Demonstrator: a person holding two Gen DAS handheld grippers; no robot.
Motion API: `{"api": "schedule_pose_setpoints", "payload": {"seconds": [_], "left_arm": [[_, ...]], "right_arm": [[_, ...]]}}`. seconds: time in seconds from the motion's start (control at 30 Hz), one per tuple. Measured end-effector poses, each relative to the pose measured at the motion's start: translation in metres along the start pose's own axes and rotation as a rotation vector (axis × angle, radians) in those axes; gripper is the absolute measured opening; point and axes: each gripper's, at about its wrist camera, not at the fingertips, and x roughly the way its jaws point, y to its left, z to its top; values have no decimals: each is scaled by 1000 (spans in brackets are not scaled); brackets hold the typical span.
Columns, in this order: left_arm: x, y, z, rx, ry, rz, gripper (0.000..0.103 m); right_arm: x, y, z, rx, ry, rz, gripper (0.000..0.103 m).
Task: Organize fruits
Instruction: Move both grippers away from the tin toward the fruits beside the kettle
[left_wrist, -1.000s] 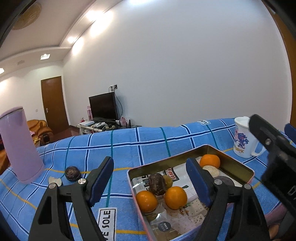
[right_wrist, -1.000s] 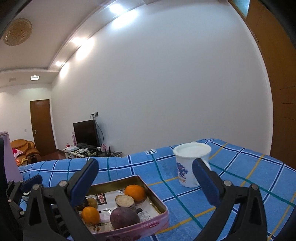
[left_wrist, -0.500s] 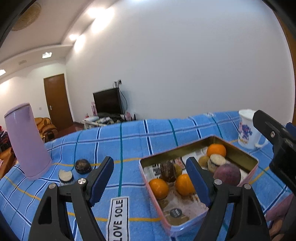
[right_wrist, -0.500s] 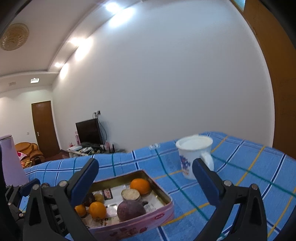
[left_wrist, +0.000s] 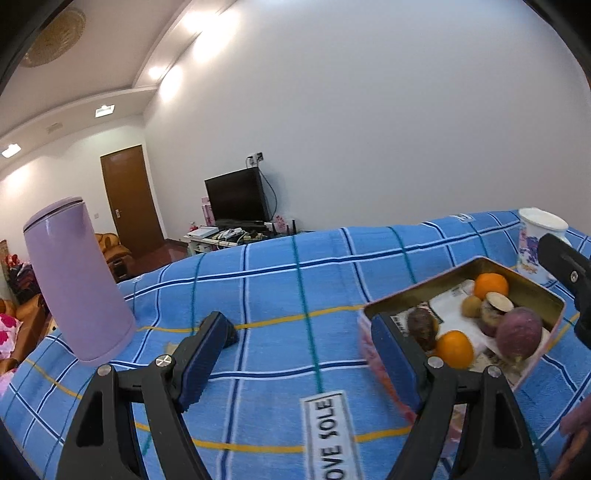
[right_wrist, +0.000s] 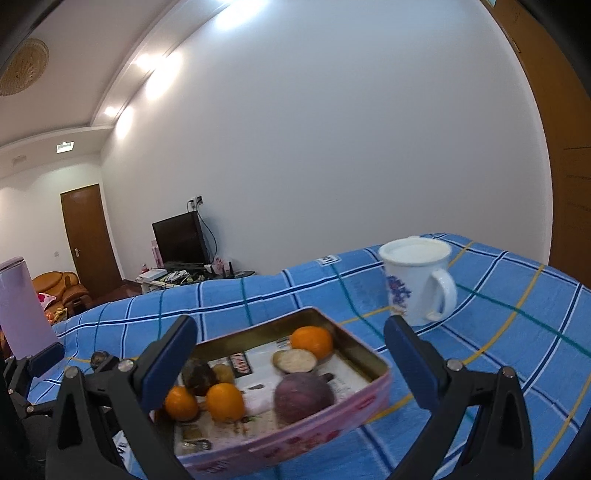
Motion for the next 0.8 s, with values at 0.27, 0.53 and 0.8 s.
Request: {"api": "schedule_pose_setpoints", "payload": {"seconds": [0.27, 0.53, 0.8], "left_arm": [[6, 28, -2, -11, -11, 42, 81], [16, 56, -3, -33, -8, 85, 81], [33, 98, -6, -100, 44, 129, 82]], "right_arm": [[8, 32, -6, 1, 10, 26, 103], [13, 72, -12, -42, 13, 66, 103], [28, 111, -18, -37, 38, 111, 103]]}}
